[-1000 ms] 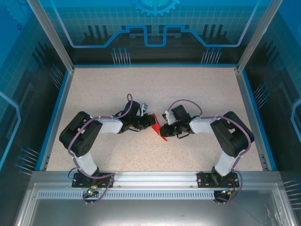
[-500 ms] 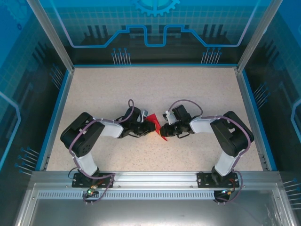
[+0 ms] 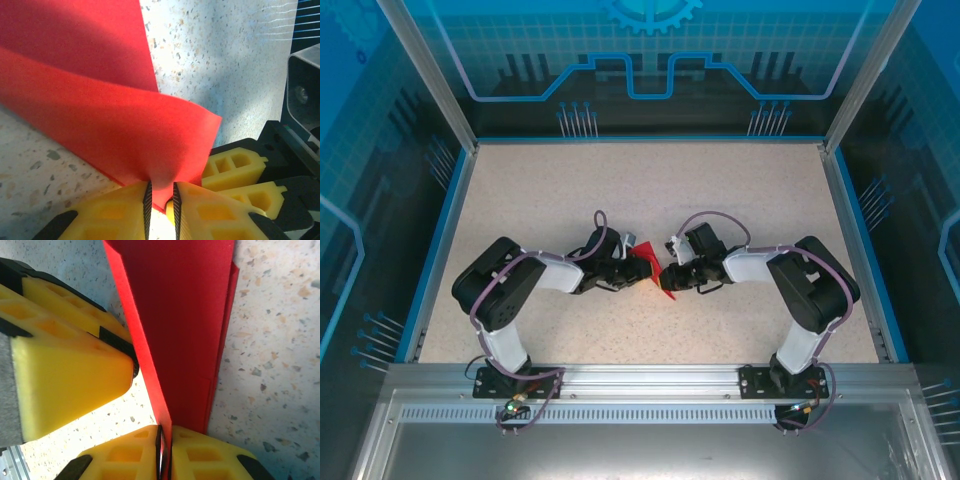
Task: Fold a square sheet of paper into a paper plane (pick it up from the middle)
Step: Fold the wing for the fifth time at the center of the table.
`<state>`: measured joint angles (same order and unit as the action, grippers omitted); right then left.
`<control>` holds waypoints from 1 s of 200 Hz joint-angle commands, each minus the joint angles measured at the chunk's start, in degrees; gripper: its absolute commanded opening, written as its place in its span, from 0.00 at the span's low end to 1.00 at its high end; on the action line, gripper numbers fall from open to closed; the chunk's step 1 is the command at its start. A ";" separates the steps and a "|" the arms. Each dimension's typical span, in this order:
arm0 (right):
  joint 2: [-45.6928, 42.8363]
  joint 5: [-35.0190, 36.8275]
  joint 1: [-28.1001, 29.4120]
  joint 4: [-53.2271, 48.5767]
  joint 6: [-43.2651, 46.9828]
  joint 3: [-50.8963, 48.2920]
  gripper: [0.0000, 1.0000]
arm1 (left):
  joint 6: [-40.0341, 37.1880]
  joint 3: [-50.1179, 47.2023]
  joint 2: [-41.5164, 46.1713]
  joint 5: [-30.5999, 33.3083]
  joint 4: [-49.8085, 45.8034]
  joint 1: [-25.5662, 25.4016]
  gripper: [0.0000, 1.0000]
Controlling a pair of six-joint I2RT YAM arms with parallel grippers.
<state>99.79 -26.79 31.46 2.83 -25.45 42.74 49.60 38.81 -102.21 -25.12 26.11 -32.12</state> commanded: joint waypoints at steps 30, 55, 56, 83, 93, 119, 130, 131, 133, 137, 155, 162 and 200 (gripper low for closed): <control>2.61 3.18 1.01 -3.49 1.57 0.11 0.13 | -0.60 0.39 0.18 1.39 0.67 -0.40 0.21; 2.61 3.31 1.25 -3.78 1.96 0.26 0.14 | -0.32 1.24 -1.60 1.34 0.36 -0.32 0.21; 2.61 3.32 1.24 -3.79 1.93 0.25 0.14 | -0.26 1.26 -1.64 1.32 0.35 -0.36 0.20; 2.92 3.41 1.54 -4.12 2.28 0.33 0.16 | -0.20 1.60 -2.31 1.39 0.57 -0.38 0.20; 3.07 3.54 1.58 -4.31 2.26 0.56 0.16 | -0.48 1.97 -2.29 1.64 -0.35 -0.35 0.20; 2.88 3.58 1.67 -4.33 2.17 0.55 0.16 | -0.63 2.23 -2.48 2.23 -1.47 -0.35 0.20; 2.69 3.69 1.67 -4.56 2.00 0.72 0.17 | -0.73 2.46 -2.63 2.28 -2.19 -0.35 0.20; 2.56 3.72 1.67 -4.57 2.04 0.70 0.17 | -0.73 2.48 -2.64 2.27 -2.24 -0.37 0.20; 2.44 3.73 1.67 -4.65 1.93 0.68 0.17 | -0.69 2.52 -2.62 2.32 -2.30 -0.37 0.20; 2.20 3.61 1.67 -4.75 1.88 0.76 0.17 | -0.81 2.54 -2.66 2.36 -2.53 -0.39 0.20; 0.37 3.21 1.60 -5.16 1.32 0.88 0.18 | -1.18 2.80 -2.53 2.88 -4.16 -0.35 0.20; -0.45 2.86 1.50 -5.45 1.20 0.94 0.19 | -1.48 3.02 -2.39 3.10 -4.80 -0.35 0.19; -4.26 0.90 0.21 -7.59 0.70 0.83 0.22 | -2.14 3.08 -2.30 3.42 -6.76 -0.41 0.19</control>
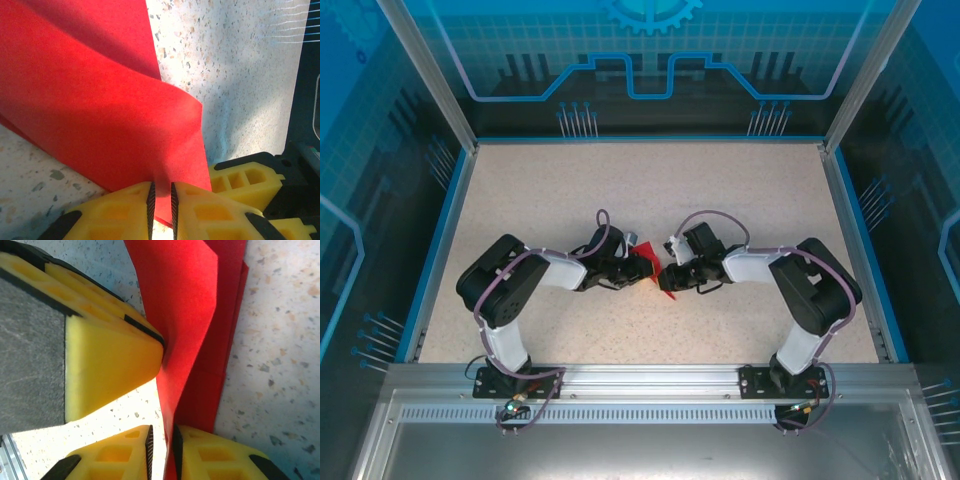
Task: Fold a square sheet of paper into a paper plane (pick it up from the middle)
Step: Fold the wing for the fifth time at the center of the table.
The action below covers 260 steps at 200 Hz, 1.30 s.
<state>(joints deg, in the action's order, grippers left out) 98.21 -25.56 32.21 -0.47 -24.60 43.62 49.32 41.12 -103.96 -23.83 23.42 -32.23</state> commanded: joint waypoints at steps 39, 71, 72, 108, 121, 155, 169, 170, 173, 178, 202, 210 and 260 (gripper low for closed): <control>-3.91 -0.78 -0.74 -6.29 0.43 -0.15 0.23 | -2.02 0.61 -0.54 2.39 -4.42 -0.29 0.19; -2.77 -0.54 -0.72 -6.48 0.94 -0.88 0.17 | -1.96 0.55 -0.54 2.65 -4.71 -0.29 0.19; -2.72 -0.54 -0.73 -6.48 0.99 -0.89 0.17 | -1.95 0.54 -0.54 2.65 -4.70 -0.25 0.19; -0.36 0.02 -0.70 -5.95 1.66 -0.99 0.13 | -1.85 0.80 -0.39 3.34 -5.92 -0.26 0.19; 0.23 -0.02 -0.66 -5.87 1.73 -0.99 0.12 | -1.74 1.13 -0.42 3.69 -6.55 -0.28 0.19; 2.40 0.58 -0.66 -6.03 1.48 -0.55 0.10 | -1.70 2.57 -0.50 4.53 -9.75 -0.25 0.18; 1.90 0.47 -0.75 -6.20 1.30 -0.43 0.11 | -1.83 2.76 -0.45 5.18 -10.56 -0.33 0.18; 1.76 0.45 -0.74 -6.25 1.26 -0.45 0.11 | -1.80 2.79 -0.41 5.19 -10.62 -0.31 0.18; 1.34 0.43 -0.75 -6.29 1.15 -0.46 0.11 | -1.85 2.86 -0.38 5.27 -10.80 -0.25 0.18; 0.66 0.34 -0.70 -6.34 1.17 -0.49 0.12 | -1.83 2.82 -0.47 5.44 -11.01 -0.24 0.18; -3.01 0.94 -0.74 -8.15 2.20 -0.53 0.18 | -1.68 3.41 -0.71 5.47 -11.71 -0.25 0.18; -3.82 1.00 -0.67 -8.69 2.75 -0.70 0.19 | -1.56 3.52 -0.80 5.64 -12.05 -0.28 0.18; -3.97 1.77 -0.66 -10.66 3.15 -1.75 0.15 | -1.53 4.06 -1.24 6.30 -13.42 -0.25 0.18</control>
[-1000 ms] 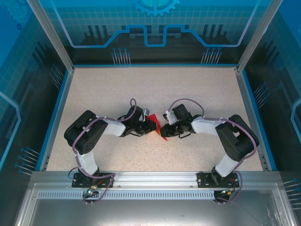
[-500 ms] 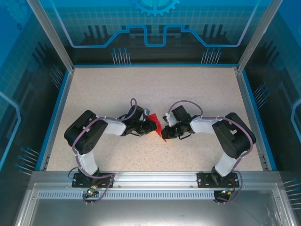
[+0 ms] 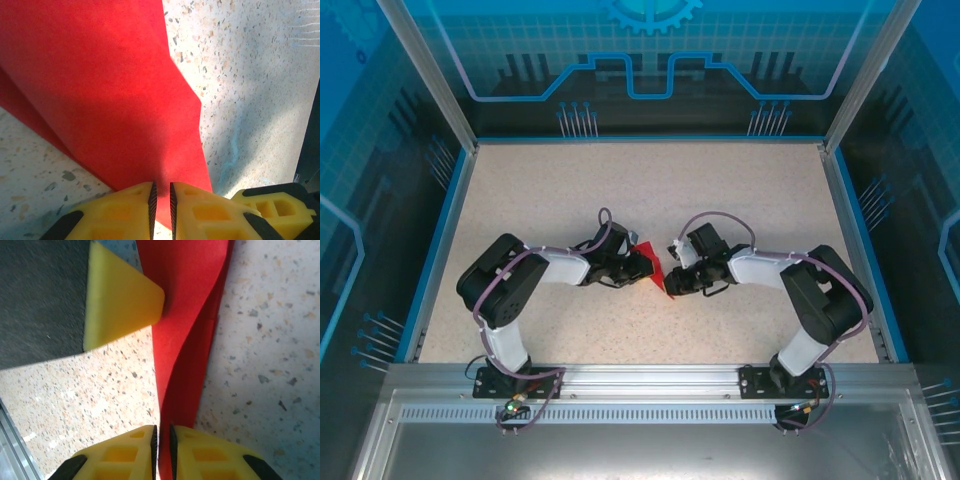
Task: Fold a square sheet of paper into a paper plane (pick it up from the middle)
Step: Fold the wing for the fifth time at the center of the table.
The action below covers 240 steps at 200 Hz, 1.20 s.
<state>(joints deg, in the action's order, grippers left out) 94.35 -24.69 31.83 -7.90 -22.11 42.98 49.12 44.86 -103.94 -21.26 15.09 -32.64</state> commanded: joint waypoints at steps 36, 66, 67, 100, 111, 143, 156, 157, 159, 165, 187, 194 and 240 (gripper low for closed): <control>2.48 1.70 -0.28 -3.55 -0.17 -1.12 0.12 | -1.44 0.63 -1.62 3.85 -5.67 0.17 0.18; 2.93 0.55 -0.28 -3.69 -0.42 -0.36 0.12 | -1.40 0.82 -1.79 3.68 -5.88 0.20 0.18; 2.89 0.44 -0.28 -3.74 -0.41 -0.36 0.12 | -1.44 0.83 -1.79 3.68 -5.87 0.21 0.18; 3.92 -1.24 -0.28 -4.74 -0.20 0.93 0.13 | -1.56 0.78 -1.62 3.68 -5.99 0.18 0.18; 4.70 -0.68 -0.28 -5.00 -0.28 1.05 0.13 | -1.66 0.82 -1.62 3.77 -6.21 0.16 0.18; 4.90 0.21 -0.29 -6.24 -0.77 1.33 0.17 | -1.65 0.70 -1.62 3.77 -6.39 0.18 0.18; 3.10 0.66 -0.35 -6.76 -0.57 1.45 0.19 | -1.66 0.73 -1.64 3.72 -6.41 0.21 0.18; 2.89 0.68 -0.36 -6.77 -0.57 1.47 0.20 | -1.66 0.74 -1.67 3.70 -6.45 0.17 0.18; 2.61 0.78 -0.37 -6.84 -0.57 1.49 0.20 | -1.64 0.69 -1.70 3.75 -6.47 0.16 0.18; 1.25 0.78 -0.37 -7.08 -0.31 1.71 0.22 | -1.75 0.72 -1.68 3.85 -6.59 0.13 0.18; -3.28 2.25 -0.50 -7.53 -0.15 2.52 0.31 | -1.92 0.75 -1.62 3.89 -6.88 0.08 0.18; -4.23 2.96 -0.45 -7.57 -0.24 2.76 0.31 | -1.95 0.77 -1.62 4.02 -7.02 0.17 0.18; -5.62 5.91 0.34 -2.99 -1.10 2.58 0.30 | -2.01 1.18 -1.89 3.94 -7.60 0.12 0.18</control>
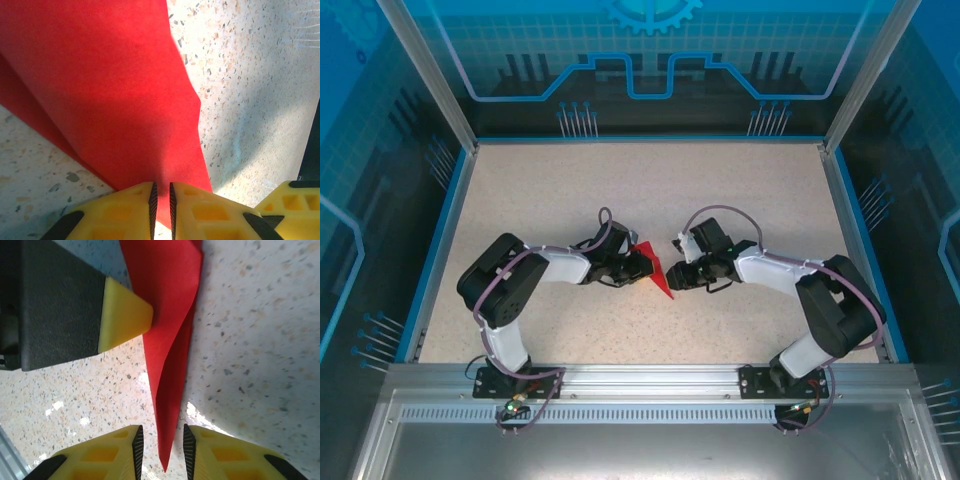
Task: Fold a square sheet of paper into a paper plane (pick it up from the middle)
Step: Fold the wing for the fifth time at the center of the table.
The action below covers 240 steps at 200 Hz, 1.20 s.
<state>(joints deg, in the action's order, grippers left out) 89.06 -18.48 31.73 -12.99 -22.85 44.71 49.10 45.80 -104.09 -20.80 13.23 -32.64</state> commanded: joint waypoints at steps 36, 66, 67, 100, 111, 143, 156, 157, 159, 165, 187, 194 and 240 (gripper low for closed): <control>6.56 -7.03 1.23 5.00 -1.43 3.68 0.25 | -1.95 0.51 -1.84 3.57 -5.89 0.18 0.18; 10.09 -9.02 1.15 6.86 -1.76 4.52 0.22 | -1.90 0.29 -1.81 3.66 -6.11 0.19 0.17; 10.17 -9.11 1.15 6.94 -1.76 4.56 0.22 | -1.86 0.32 -1.81 3.61 -6.11 0.20 0.17; 10.66 -9.47 1.09 6.81 -1.66 4.25 0.21 | -1.82 0.31 -1.86 3.71 -6.33 0.19 0.18; 9.59 -8.21 0.98 6.09 -1.57 4.05 0.21 | -1.82 0.36 -1.81 3.74 -6.42 0.13 0.17; 2.82 -2.19 0.53 3.29 -0.89 2.89 0.26 | -1.82 0.27 -1.79 3.83 -6.55 0.17 0.17; 0.40 -0.38 0.52 1.93 -0.15 2.57 0.32 | -1.78 0.34 -1.81 3.83 -6.58 0.19 0.17; 0.32 -0.27 0.52 1.88 -0.12 2.53 0.32 | -1.80 0.39 -1.81 3.83 -6.61 0.20 0.18; -0.05 -0.18 0.51 1.73 -0.05 2.48 0.33 | -1.81 0.35 -1.81 3.88 -6.61 0.19 0.17; -0.72 -0.32 0.63 1.55 0.16 2.33 0.35 | -1.82 0.34 -1.87 3.84 -6.62 0.17 0.18; 0.30 -4.83 1.26 1.75 0.77 3.19 0.34 | -1.81 0.55 -1.99 3.87 -6.81 0.12 0.17; 1.41 -6.28 1.77 1.88 0.89 3.80 0.30 | -1.83 0.55 -1.99 4.01 -6.83 0.12 0.17; 8.45 -9.26 3.17 4.49 -0.56 5.09 0.11 | -1.50 0.61 -2.09 4.34 -7.32 0.19 0.17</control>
<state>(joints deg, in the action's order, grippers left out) 94.52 -24.93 34.17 -8.99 -22.87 48.77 48.95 46.46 -104.12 -20.16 11.64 -32.64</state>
